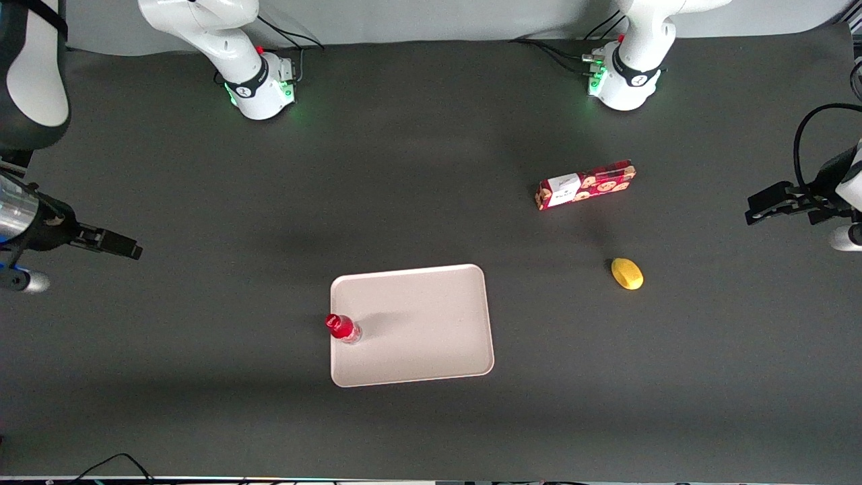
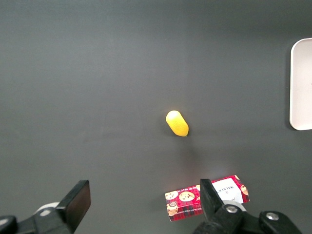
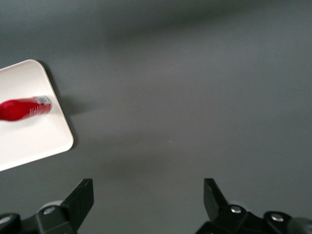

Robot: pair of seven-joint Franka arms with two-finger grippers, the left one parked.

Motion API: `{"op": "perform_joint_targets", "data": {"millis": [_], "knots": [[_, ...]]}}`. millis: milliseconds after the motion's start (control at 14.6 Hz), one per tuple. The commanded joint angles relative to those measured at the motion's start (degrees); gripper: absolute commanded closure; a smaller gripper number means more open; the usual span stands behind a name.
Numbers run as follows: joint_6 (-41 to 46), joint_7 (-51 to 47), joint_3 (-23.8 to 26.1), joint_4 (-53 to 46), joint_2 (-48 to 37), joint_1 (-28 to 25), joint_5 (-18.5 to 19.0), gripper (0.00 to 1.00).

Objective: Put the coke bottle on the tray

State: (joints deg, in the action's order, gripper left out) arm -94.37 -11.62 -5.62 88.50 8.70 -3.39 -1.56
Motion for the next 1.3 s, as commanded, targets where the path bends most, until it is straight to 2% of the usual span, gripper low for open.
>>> {"op": "perform_joint_targets", "data": {"millis": [0, 205, 274, 411, 479, 958, 1163, 1232], "knots": [[-4.6, 1.3, -0.4, 14.9, -11.9, -0.1, -1.1, 0.00], [-4.1, 1.3, -0.6, 16.3, -13.5, -0.7, -1.0, 0.00], [-4.1, 1.7, -2.5, 16.4, -14.0, -2.4, -1.1, 0.00], [-3.3, 2.5, -14.3, 16.4, -14.4, -14.1, -1.1, 0.00], [-3.0, 2.7, -16.4, 16.2, -14.6, -16.2, -1.1, 0.00], [-3.4, 4.9, -16.1, 15.8, -13.9, -14.6, -1.2, 0.00], [-3.4, 6.0, -11.6, 15.7, -14.6, -10.6, -0.7, 0.00], [-3.2, 6.6, -11.5, 15.6, -15.5, -10.2, -0.4, 0.00]]}}
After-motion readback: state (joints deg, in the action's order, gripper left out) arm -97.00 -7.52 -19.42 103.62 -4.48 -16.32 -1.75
